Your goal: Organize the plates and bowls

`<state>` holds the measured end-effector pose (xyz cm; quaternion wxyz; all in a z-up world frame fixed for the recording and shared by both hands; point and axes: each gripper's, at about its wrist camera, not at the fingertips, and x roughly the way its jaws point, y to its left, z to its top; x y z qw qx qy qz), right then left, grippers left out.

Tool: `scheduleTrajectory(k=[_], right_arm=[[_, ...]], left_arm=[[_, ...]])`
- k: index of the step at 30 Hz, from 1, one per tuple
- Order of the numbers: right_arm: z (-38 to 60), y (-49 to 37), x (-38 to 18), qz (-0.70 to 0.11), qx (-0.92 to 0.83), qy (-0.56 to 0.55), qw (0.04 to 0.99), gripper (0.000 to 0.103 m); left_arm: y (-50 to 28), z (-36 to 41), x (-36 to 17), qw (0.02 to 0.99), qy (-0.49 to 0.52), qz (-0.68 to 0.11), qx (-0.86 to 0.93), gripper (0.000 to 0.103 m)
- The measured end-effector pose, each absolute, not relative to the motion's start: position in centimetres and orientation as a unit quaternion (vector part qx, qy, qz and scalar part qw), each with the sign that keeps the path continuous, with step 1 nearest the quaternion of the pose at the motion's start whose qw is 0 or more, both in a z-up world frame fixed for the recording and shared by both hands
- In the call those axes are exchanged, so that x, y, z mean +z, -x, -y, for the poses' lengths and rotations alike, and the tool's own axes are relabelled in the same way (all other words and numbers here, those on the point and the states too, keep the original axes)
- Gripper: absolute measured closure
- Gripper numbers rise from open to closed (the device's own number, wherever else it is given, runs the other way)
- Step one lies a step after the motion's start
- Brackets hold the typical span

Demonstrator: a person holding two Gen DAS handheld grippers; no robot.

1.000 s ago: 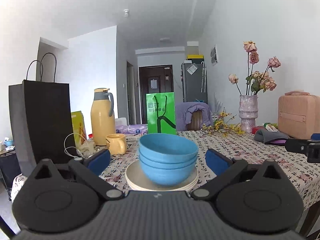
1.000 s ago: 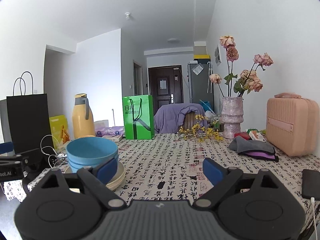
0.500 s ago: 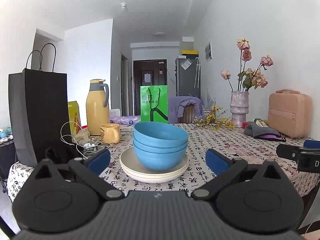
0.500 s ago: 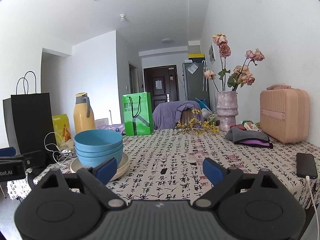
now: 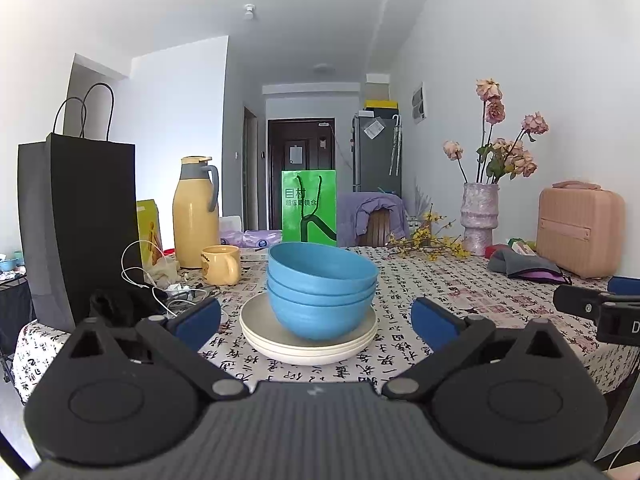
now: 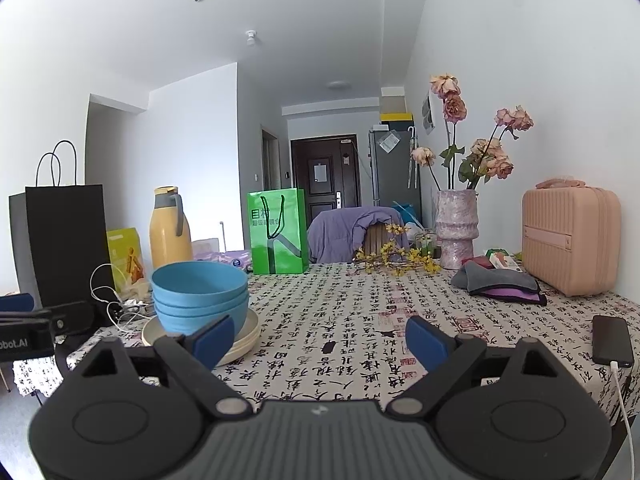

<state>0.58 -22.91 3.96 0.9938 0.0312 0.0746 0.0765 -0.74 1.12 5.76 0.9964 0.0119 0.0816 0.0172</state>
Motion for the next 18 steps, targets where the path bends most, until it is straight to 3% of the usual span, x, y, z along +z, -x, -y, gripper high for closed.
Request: scheduleTrajectory(k=[18], right_arm=[[23.02, -0.58, 4.06, -0.073, 0.077, -0.029, 0.994, 0.01]], left_arm=[[0.74, -0.95, 5.69, 0.997, -0.013, -0.08, 0.019, 0.0]])
